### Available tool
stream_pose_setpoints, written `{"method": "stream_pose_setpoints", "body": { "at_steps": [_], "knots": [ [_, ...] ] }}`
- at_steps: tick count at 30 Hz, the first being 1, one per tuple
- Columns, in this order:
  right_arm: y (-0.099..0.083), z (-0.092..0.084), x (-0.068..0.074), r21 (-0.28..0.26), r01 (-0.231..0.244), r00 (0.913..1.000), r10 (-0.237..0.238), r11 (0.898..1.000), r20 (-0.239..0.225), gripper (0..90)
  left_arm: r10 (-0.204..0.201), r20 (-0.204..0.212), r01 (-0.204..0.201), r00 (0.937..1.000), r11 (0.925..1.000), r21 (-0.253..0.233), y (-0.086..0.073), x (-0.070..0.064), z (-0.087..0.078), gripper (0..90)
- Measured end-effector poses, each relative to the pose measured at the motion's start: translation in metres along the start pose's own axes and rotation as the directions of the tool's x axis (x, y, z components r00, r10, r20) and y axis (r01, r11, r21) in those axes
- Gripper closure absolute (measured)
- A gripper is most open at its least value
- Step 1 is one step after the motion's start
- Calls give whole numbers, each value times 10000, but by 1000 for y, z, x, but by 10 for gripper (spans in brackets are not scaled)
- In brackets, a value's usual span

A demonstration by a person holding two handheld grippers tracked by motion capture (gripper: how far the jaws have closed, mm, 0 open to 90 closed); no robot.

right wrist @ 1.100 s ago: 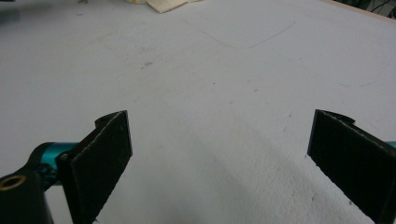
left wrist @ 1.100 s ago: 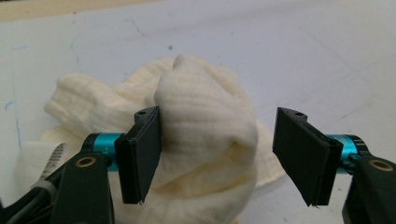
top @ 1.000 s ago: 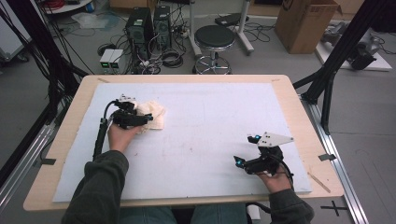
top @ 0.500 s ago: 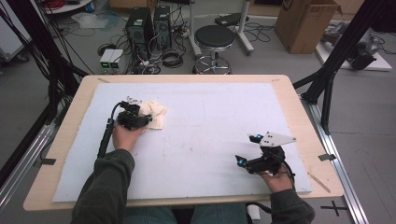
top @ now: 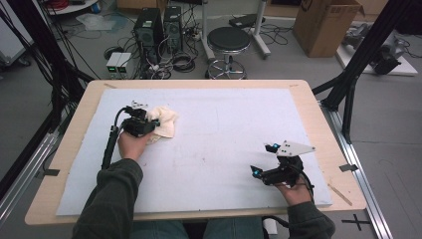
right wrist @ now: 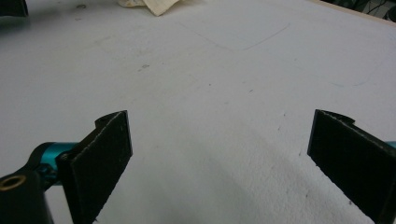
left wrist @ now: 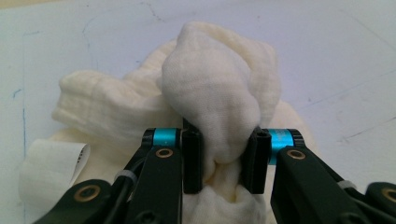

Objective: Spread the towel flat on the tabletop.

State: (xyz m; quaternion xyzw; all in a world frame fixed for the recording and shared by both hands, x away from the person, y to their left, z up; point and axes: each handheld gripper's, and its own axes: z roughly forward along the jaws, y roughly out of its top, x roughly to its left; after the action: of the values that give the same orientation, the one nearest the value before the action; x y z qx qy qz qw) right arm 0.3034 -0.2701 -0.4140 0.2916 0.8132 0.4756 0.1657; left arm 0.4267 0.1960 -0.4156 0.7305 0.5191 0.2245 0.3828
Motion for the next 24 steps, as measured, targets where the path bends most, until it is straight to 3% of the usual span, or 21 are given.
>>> {"method": "stream_pose_setpoints", "body": {
  "at_steps": [19, 24],
  "knots": [
    [2, 0, 1, -94, 113, 9999, -114, 9999, -29, 56, 38, 503, -8, 9987, 9982, -594, 8, -11, -28, 740],
    [1, 0, 1, -97, 87, 10000, -87, 9999, 10, 56, -90, 688, 147, 9976, 9964, -830, 10, -14, -35, 740]
  ]
}}
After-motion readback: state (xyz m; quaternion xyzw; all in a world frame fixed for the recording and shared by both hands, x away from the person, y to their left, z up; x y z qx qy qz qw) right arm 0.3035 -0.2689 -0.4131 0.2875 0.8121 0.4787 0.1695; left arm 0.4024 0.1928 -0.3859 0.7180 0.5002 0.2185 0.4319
